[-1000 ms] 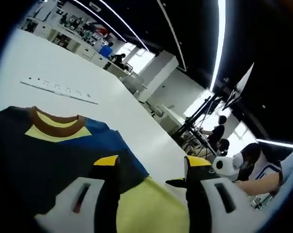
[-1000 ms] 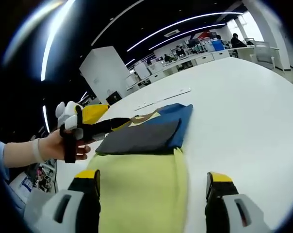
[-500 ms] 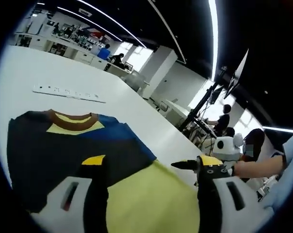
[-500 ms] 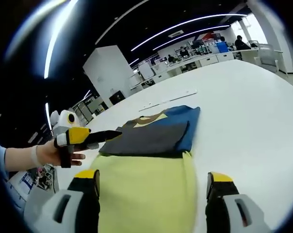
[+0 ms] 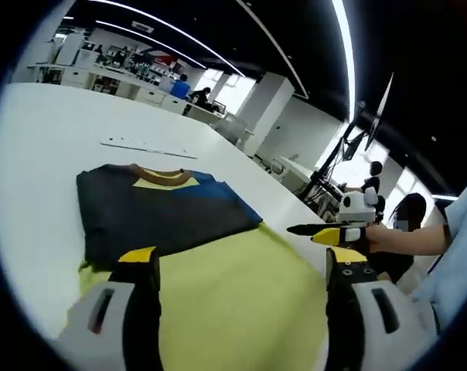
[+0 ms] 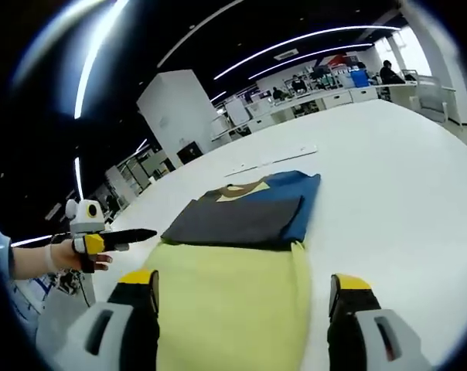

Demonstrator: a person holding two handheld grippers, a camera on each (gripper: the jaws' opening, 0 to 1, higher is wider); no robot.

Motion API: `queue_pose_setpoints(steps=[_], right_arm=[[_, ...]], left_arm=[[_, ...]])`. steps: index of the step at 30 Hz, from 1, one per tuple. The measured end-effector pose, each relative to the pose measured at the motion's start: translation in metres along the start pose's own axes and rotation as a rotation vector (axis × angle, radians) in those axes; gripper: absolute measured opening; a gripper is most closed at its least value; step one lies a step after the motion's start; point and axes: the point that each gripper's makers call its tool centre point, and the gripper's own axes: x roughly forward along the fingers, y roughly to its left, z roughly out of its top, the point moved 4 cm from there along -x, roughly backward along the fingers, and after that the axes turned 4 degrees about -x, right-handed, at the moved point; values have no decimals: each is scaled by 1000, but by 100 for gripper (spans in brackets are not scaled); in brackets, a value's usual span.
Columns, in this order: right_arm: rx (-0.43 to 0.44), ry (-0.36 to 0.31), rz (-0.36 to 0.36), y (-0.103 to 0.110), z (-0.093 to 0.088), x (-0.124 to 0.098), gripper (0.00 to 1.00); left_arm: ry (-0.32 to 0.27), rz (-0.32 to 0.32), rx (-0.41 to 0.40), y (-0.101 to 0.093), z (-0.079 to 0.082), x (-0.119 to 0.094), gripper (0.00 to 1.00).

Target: Fold the garment on the visible template until the final outline fits inside the template.

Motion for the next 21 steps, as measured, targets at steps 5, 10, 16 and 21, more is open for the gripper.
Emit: queue_pose_setpoints(steps=[5, 10, 16, 21], right_arm=[[-6, 6, 0, 1, -2, -2, 92], [-11, 4, 1, 2, -1, -4, 92], [-26, 1, 9, 6, 0, -13, 92], [-54, 18, 18, 11, -6, -25, 92]], left_arm=[[-28, 49, -10, 7, -7, -31, 86], [-22, 76, -17, 10, -16, -45, 88], [3, 81, -11, 8, -25, -55, 88], [36, 82, -27, 5, -39, -64, 87]])
